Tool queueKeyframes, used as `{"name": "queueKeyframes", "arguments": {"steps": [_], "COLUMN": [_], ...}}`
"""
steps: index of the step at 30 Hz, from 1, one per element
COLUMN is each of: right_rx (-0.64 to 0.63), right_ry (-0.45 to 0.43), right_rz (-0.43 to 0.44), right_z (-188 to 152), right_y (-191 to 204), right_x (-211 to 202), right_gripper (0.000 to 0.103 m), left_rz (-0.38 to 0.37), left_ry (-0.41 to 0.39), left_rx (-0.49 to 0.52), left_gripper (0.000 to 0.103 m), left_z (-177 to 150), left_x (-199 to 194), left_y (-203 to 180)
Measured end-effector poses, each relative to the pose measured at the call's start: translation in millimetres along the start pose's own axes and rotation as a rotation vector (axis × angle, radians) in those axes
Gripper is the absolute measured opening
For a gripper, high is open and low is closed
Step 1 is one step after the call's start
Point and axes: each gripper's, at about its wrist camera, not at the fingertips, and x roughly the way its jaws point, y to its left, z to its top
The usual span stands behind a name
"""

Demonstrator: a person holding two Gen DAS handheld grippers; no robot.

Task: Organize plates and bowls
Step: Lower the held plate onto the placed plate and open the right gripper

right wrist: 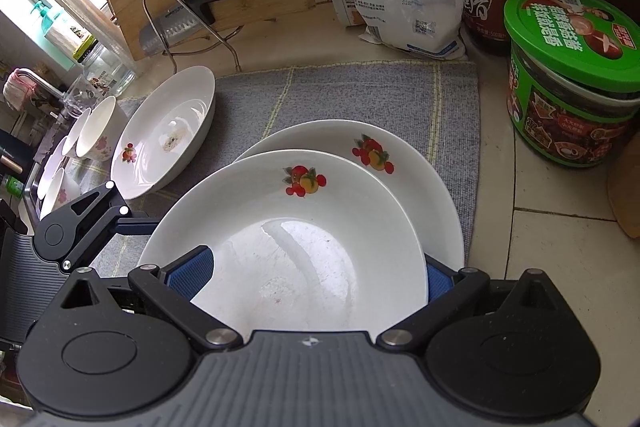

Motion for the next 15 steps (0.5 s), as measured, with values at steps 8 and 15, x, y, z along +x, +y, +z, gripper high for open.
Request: {"name": "queueKeyframes", "arguments": {"steps": [8, 15], "right_rx": [0.011, 0.019], "right_ry": [0.002, -0.005], "right_rz": [-0.020, -0.043], "right_z": [-4, -8], "right_y": [0, 3], "right_x": [-5, -11], "right_gripper": [0.103, 0.103], "left_rz": [0.003, 0.011], "left_ry": [-0.006, -0.011], "left_rx": [0.011, 0.014], "left_gripper": [0.101, 0.101], "left_z": [-1, -1], "left_x": [0, 1], "left_y": [0, 0]}}
